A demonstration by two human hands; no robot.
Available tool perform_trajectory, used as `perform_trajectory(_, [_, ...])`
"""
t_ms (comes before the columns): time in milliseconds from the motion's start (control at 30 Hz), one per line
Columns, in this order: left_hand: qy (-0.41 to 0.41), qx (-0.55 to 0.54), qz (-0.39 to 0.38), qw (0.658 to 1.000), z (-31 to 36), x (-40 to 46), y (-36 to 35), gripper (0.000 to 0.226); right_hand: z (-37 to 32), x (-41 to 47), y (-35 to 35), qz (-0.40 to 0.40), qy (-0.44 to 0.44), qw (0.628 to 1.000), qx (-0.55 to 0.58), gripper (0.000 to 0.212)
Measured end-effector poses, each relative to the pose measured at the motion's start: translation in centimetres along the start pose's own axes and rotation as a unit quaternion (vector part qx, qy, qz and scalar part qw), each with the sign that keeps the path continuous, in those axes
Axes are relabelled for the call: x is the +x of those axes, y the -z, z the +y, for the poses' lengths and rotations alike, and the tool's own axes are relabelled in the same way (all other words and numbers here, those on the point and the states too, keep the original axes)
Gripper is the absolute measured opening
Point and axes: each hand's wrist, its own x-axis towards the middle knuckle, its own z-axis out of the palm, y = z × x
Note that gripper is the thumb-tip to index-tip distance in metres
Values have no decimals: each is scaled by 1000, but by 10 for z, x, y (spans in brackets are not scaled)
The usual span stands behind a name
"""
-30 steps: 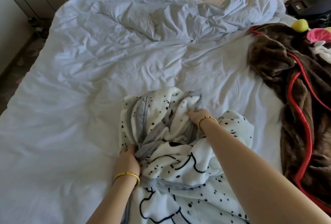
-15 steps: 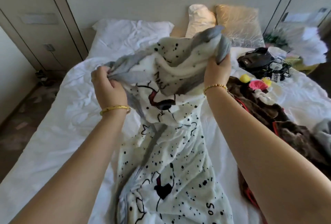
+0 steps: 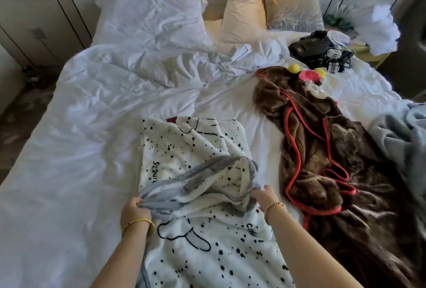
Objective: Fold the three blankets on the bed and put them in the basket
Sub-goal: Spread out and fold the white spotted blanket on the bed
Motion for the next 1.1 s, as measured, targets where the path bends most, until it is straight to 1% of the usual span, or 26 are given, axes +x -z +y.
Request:
perform_trajectory(33, [5, -3, 5, 1000, -3, 0, -3, 30, -1, 2, 2, 0, 1, 1000, 14, 71])
perform_trajectory(133, [3, 5, 15, 1000, -6, 3, -7, 28, -9, 12, 5, -16, -19, 998, 60, 80])
perform_trajectory(167, [-3, 16, 12, 1000, -7, 4, -8, 28, -13, 16, 3, 2, -11, 998, 63, 84])
perform_trajectory(267, [-36, 69, -24, 997, -7, 5, -14, 27, -30, 29, -6, 110, 35, 991, 73, 83])
perform_trajectory(300, [-47, 92, -42, 994, -7, 5, -16, 25, -38, 34, -8, 120, 39, 990, 62, 83])
perform_trajectory(333, [-57, 112, -57, 990, -7, 6, -18, 24, -44, 38, -11, 115, 37, 991, 52, 84])
perform_trajectory(400, [-69, 144, -77, 984, -6, 8, -20, 21, -51, 46, -14, 81, 7, 996, 35, 85])
perform_trajectory(500, [-78, 225, -91, 967, -4, 8, -18, 21, -48, 51, -11, -4, -46, 998, -46, 66])
perform_trajectory(567, [-95, 261, -93, 956, -7, 7, -15, 29, -41, 56, -5, -27, -45, 998, -16, 52])
perform_trajectory(600, [-111, 265, -97, 953, -9, 8, -15, 39, -38, 57, -2, -7, -23, 1000, 14, 42])
perform_trajectory(633, [-126, 268, -112, 948, -12, 8, -16, 53, -34, 57, 3, 43, 11, 998, 49, 29])
perform_trajectory(667, [-131, 278, -132, 942, -13, 9, -17, 66, -31, 55, 9, 110, 54, 989, 83, 15])
perform_trajectory(700, [-133, 297, -151, 934, -12, 9, -18, 76, -29, 52, 15, 166, 97, 976, 106, 10])
perform_trajectory(733, [-132, 321, -158, 924, -11, 7, -20, 80, -27, 49, 19, 193, 123, 967, 111, 13])
perform_trajectory(767, [-132, 339, -151, 919, -9, 6, -22, 77, -26, 46, 22, 187, 132, 968, 106, 12])
perform_trajectory(800, [-128, 343, -138, 920, -5, 4, -24, 67, -25, 43, 25, 153, 120, 975, 104, 10])
perform_trajectory(833, [-119, 337, -127, 925, -1, 3, -25, 56, -25, 42, 27, 91, 96, 985, 107, 9])
perform_trajectory(867, [-111, 330, -122, 929, 3, 3, -25, 48, -26, 39, 30, 12, 67, 990, 120, 13])
perform_trajectory(900, [-101, 316, -116, 936, 7, 4, -21, 45, -26, 37, 35, -73, 40, 986, 143, 18])
perform_trajectory(933, [-90, 303, -109, 943, 9, 7, -17, 45, -28, 35, 41, -133, 20, 980, 148, 22])
perform_trajectory(967, [-83, 289, -97, 949, 9, 11, -12, 45, -31, 34, 46, -168, 14, 975, 142, 25])
perform_trajectory(1033, [-53, 251, -75, 964, 9, 20, -1, 41, -39, 36, 54, -171, 7, 978, 122, 24])
perform_trajectory(1067, [-29, 228, -78, 970, 8, 22, 4, 39, -42, 36, 55, -153, 1, 985, 75, 22])
perform_trajectory(1100, [-4, 218, -92, 972, 8, 22, 6, 39, -45, 34, 53, -128, -3, 992, -19, 19])
